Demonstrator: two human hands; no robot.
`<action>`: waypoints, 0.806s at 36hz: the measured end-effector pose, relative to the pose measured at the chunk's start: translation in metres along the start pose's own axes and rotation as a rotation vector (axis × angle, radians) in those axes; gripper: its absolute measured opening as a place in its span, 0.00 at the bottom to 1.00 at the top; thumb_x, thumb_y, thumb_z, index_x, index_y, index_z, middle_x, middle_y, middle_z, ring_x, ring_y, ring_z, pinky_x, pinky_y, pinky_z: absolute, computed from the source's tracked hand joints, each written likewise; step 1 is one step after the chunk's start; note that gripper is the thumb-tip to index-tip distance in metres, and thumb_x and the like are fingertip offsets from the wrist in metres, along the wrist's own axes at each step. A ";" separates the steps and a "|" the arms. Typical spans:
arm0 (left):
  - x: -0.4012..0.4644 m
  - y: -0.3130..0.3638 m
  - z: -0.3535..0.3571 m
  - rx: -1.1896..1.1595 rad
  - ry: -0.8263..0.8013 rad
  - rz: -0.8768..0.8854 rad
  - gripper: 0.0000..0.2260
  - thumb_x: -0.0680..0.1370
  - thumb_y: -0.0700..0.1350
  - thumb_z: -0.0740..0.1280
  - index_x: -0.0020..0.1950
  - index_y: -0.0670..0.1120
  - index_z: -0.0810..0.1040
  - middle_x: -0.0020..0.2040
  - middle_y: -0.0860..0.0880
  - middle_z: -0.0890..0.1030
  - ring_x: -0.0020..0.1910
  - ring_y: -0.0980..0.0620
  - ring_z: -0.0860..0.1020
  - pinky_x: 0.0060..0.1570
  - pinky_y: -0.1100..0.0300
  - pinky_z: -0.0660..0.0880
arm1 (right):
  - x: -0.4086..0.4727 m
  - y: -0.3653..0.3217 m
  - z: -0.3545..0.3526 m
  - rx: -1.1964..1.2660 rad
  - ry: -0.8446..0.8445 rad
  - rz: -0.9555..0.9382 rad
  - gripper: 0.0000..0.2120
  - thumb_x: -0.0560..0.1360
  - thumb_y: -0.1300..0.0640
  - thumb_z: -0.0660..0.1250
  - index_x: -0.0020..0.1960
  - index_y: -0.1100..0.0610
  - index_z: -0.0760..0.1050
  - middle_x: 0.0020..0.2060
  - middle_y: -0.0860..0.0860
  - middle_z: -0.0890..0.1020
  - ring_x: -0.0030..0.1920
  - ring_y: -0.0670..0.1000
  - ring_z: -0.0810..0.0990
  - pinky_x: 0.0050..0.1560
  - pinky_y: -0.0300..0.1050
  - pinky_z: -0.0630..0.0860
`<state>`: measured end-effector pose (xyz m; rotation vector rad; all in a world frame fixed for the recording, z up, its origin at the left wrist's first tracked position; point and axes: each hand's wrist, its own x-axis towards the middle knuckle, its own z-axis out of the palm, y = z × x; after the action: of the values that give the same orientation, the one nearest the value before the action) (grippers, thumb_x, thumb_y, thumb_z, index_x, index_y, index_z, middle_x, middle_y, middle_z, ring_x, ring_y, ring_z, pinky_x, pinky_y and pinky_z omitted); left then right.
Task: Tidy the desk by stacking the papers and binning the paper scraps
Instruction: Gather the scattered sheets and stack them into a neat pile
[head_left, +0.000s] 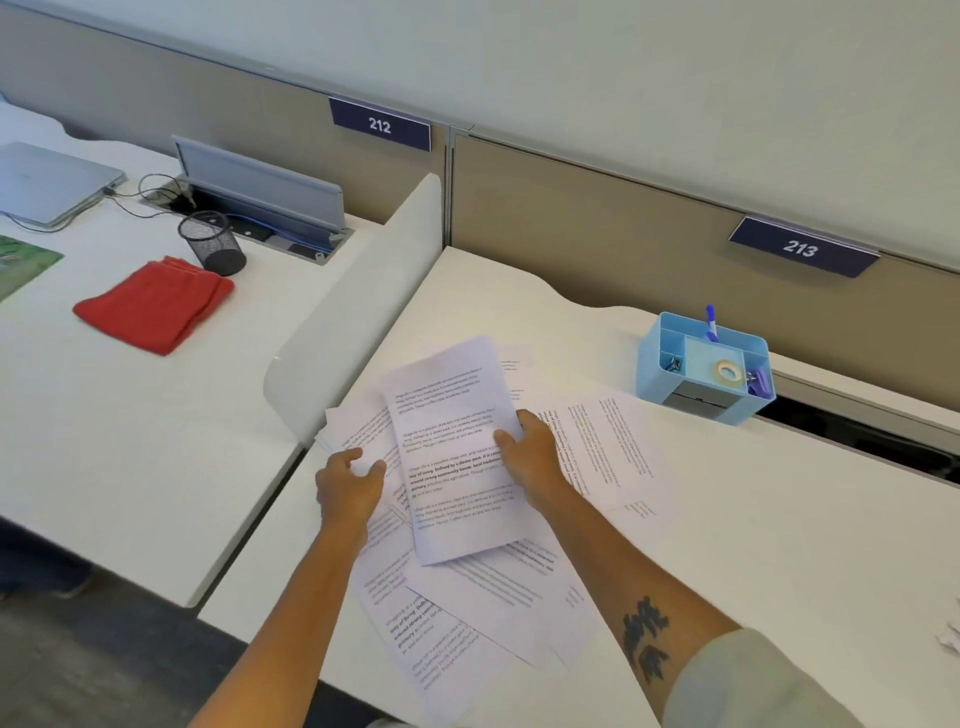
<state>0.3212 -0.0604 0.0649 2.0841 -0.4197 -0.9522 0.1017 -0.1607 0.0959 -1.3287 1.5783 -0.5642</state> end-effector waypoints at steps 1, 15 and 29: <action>0.002 -0.001 -0.001 -0.010 0.006 -0.020 0.21 0.80 0.47 0.75 0.72 0.48 0.75 0.73 0.42 0.71 0.69 0.39 0.76 0.65 0.44 0.76 | 0.004 -0.002 0.005 -0.012 -0.013 0.003 0.15 0.84 0.58 0.66 0.69 0.59 0.76 0.62 0.53 0.81 0.62 0.56 0.80 0.62 0.52 0.80; -0.005 0.004 0.012 -0.468 0.005 -0.212 0.34 0.80 0.36 0.73 0.80 0.47 0.57 0.65 0.46 0.75 0.58 0.45 0.80 0.51 0.51 0.79 | 0.025 0.017 0.044 -0.286 -0.103 0.029 0.13 0.80 0.67 0.67 0.64 0.61 0.76 0.54 0.52 0.77 0.52 0.53 0.76 0.52 0.44 0.73; -0.001 0.031 0.027 -0.580 -0.086 -0.285 0.40 0.81 0.38 0.73 0.84 0.48 0.50 0.63 0.45 0.74 0.51 0.48 0.80 0.46 0.51 0.78 | 0.035 0.026 0.034 -0.223 -0.152 0.012 0.16 0.80 0.63 0.71 0.67 0.58 0.75 0.55 0.52 0.77 0.54 0.52 0.76 0.53 0.44 0.73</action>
<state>0.3012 -0.0943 0.0784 1.5949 0.1152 -1.1674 0.1208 -0.1778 0.0473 -1.4896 1.5556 -0.2771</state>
